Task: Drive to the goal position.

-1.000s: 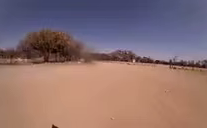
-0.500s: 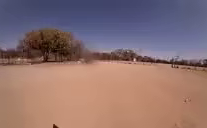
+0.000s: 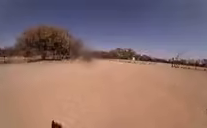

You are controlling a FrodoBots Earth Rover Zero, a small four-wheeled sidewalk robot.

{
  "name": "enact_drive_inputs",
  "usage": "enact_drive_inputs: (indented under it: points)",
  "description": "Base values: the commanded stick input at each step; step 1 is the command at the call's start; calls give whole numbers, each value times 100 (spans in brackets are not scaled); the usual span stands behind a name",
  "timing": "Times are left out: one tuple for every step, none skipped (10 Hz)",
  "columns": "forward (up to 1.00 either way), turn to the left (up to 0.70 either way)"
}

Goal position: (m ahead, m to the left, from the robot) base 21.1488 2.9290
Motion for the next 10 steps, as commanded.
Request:
enact_drive_inputs:
  points:
    - [100, 0]
    - [100, 0]
    - [100, 0]
    - [100, 0]
    - [100, 0]
    - [100, 0]
    - [100, 0]
    - [100, 0]
    - [100, 0]
    - [100, 0]
